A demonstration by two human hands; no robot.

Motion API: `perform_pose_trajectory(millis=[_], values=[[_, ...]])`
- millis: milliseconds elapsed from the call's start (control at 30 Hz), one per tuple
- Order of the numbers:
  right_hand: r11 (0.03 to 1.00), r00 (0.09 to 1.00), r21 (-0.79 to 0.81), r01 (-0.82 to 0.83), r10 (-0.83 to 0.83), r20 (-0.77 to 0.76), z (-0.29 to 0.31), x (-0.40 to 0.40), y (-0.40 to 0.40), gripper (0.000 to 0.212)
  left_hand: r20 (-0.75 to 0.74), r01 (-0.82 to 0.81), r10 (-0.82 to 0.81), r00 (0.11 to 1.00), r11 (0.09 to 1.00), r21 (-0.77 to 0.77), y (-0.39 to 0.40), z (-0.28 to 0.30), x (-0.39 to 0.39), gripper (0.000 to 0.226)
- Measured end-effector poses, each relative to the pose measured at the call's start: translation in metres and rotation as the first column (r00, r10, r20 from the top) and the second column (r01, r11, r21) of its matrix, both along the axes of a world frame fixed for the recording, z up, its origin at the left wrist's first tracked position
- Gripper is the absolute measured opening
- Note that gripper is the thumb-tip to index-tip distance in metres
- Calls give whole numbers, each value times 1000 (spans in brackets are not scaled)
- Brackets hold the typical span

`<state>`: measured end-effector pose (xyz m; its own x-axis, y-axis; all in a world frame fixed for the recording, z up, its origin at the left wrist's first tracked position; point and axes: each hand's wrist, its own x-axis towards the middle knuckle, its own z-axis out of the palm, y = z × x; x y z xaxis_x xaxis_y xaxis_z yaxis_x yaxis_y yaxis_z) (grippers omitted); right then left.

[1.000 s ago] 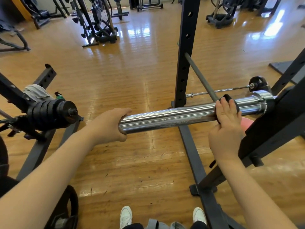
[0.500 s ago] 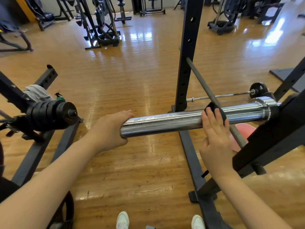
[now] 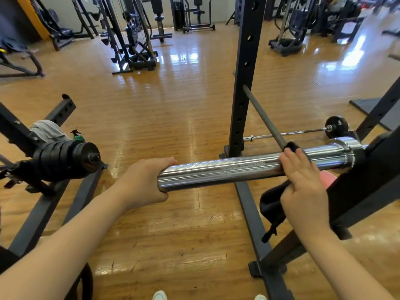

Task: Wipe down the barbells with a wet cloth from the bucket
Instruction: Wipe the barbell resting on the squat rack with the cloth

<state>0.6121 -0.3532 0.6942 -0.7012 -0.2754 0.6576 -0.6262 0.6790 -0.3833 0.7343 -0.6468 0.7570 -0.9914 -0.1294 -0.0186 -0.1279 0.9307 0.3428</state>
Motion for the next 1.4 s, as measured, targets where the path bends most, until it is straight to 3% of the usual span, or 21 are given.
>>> perform_pose_trajectory(millis=[100, 267, 467, 633, 833, 1033, 1233, 1400], values=[[997, 995, -20, 80, -79, 57, 10, 0, -18, 56, 2, 14, -14, 1000, 1000, 11, 0, 1, -1, 68], [993, 993, 97, -60, 69, -95, -2, 20, -23, 53, -26, 5, -4, 1000, 1000, 11, 2, 2, 1, 71], [996, 996, 19, 86, -87, 17, 14, 4, -26, 55, -27, 16, -15, 1000, 999, 36, 6, 7, 2, 61], [992, 994, 100, -81, 88, -67, 6, 16, -26, 53, -21, -5, 6, 1000, 1000, 31, 7, 7, 3, 68], [997, 996, -19, 79, -78, 36, 11, 3, -24, 54, -14, -2, 2, 1000, 999, 46, 8, 9, 3, 61], [992, 992, 69, -101, 106, -67, 4, 18, -25, 50, -13, -16, 17, 1000, 999, 37, 9, 10, 3, 74], [998, 998, -39, 59, -57, 32, 10, 13, -34, 55, -32, 2, 0, 999, 998, 66, 12, 13, 4, 60], [992, 993, 73, -107, 111, -51, 6, 22, -40, 57, -37, -5, 7, 999, 999, 51, 13, 14, 4, 64]])
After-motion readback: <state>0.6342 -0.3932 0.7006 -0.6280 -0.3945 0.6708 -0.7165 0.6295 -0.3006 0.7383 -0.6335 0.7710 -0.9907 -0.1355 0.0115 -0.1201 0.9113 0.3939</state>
